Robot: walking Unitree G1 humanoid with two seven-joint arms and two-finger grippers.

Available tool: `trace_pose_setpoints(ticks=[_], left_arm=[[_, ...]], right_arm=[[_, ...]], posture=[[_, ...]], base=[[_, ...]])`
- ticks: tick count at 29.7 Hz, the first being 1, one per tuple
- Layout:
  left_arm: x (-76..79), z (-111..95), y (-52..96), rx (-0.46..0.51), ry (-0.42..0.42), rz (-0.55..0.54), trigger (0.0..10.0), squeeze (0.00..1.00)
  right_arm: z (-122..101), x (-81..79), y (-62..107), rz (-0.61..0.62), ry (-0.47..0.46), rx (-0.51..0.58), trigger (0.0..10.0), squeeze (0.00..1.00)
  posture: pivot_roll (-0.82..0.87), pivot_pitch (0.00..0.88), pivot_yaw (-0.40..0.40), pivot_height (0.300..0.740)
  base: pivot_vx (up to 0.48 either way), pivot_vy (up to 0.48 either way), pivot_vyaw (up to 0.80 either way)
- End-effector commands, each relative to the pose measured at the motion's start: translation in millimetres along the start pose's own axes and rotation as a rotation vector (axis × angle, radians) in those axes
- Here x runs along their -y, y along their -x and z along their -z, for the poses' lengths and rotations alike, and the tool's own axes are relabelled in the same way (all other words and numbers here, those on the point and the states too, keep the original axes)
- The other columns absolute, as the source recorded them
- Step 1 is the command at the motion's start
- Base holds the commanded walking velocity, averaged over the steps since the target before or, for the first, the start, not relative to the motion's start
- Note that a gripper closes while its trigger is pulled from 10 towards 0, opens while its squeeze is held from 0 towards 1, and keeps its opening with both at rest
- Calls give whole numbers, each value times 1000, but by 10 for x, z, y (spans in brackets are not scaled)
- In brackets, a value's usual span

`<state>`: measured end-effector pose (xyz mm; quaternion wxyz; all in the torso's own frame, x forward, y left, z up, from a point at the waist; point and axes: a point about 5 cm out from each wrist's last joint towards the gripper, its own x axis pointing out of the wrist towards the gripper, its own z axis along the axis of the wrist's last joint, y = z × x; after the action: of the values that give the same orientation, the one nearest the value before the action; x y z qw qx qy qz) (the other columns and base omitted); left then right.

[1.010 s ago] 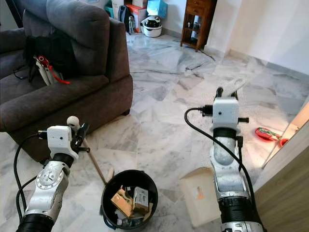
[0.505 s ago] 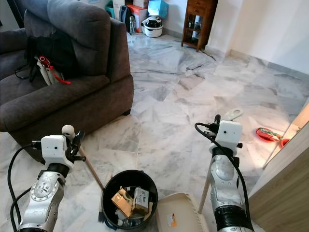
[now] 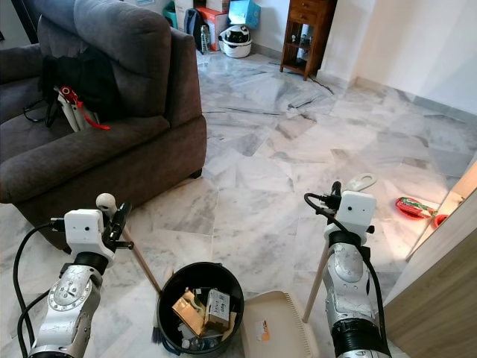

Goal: Sweep floor

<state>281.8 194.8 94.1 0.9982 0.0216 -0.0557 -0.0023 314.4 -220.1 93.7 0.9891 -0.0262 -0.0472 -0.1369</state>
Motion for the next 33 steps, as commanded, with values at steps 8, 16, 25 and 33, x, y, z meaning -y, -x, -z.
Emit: trace_pose_setpoints(ticks=[8,16,25,33], left_arm=[[68,1,-35,-1,42,13,10000,0],[79,2,-34,2,43,20,10000,0],[104,-6,-55,10,49,26,10000,0],[109,-9,-66,12,51,26,10000,0]], right_arm=[[-62,-1,-43,5,-24,32,10000,0],[-50,6,-36,5,-23,32,10000,0],[-45,13,-40,7,-20,31,10000,0],[-48,13,-53,7,-19,31,10000,0]], posture=[[-41,0,-12,740],[-46,0,-12,740],[-48,0,-12,740],[-46,0,-14,740]], base=[[-255,0,0],[-273,0,0],[-272,0,0],[-273,0,0]])
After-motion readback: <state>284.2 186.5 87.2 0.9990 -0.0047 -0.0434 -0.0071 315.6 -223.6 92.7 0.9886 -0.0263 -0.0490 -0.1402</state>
